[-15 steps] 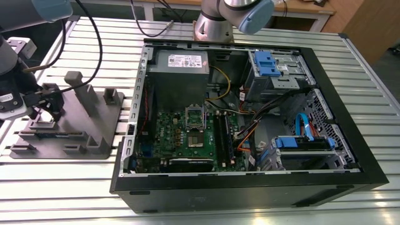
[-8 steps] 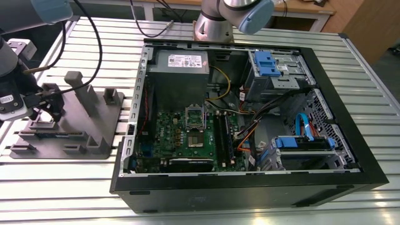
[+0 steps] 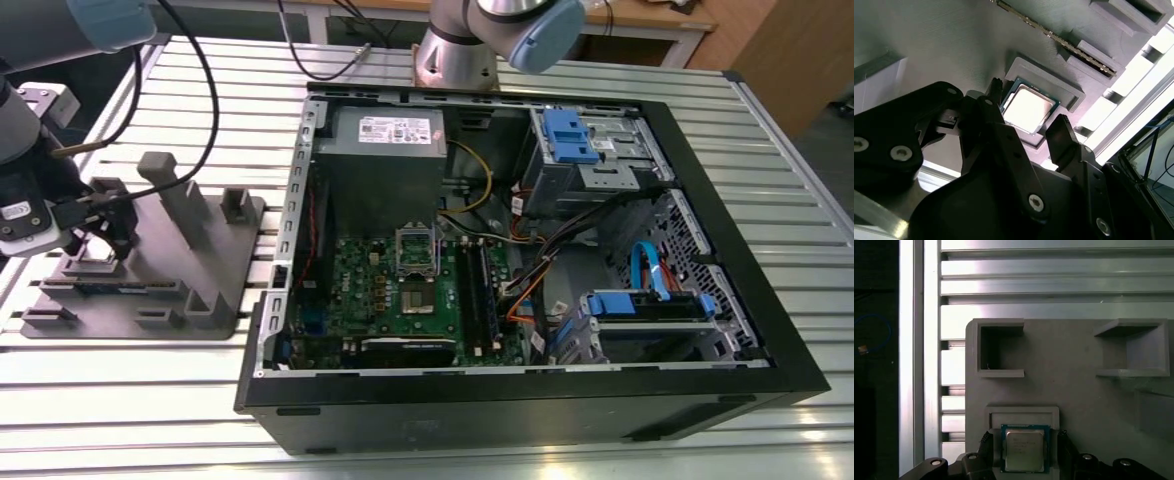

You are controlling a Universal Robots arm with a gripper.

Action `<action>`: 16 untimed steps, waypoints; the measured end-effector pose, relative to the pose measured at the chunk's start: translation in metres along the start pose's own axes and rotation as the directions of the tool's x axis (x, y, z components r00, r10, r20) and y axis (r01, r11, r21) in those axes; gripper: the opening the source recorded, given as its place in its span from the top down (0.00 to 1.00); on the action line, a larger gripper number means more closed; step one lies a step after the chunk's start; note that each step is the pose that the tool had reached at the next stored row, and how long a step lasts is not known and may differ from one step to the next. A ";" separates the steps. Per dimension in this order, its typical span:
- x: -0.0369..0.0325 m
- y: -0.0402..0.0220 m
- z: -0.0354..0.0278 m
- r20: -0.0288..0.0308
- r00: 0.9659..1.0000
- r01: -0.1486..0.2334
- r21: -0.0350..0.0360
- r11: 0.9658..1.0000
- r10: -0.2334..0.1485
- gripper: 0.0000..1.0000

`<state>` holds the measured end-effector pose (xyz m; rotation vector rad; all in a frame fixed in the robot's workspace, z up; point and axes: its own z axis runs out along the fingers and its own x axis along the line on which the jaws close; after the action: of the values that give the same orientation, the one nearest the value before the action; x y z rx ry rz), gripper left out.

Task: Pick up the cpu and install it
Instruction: 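Pick up the cpu and move it towards the insertion slot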

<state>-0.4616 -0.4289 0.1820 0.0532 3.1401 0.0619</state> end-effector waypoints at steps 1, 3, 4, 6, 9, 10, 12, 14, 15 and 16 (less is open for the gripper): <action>0.0002 0.0000 -0.0001 0.000 1.000 0.000 0.000 1.000 0.000 0.38; 0.0008 -0.0002 0.0000 0.000 1.000 0.000 0.000 1.000 0.000 0.38; 0.0010 -0.0002 -0.0001 0.000 1.000 0.000 0.000 1.000 0.000 0.38; 0.0010 -0.0003 0.0001 0.000 1.000 0.002 0.000 1.000 -0.002 0.38; 0.0010 -0.0003 0.0000 0.000 1.000 0.003 0.000 1.000 -0.003 0.38; 0.0010 -0.0003 0.0001 0.000 1.000 0.003 0.000 1.000 -0.003 0.38; 0.0010 -0.0003 0.0000 0.000 1.000 0.004 0.000 1.000 -0.004 0.38; 0.0010 -0.0003 -0.0003 0.000 1.000 0.004 0.000 1.000 -0.004 0.38; 0.0011 -0.0003 -0.0013 0.000 1.000 0.004 0.000 1.000 -0.004 0.38; 0.0010 -0.0003 -0.0016 0.000 1.000 0.004 0.000 1.000 -0.004 0.38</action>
<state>-0.4627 -0.4292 0.1836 0.0477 3.1403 0.0613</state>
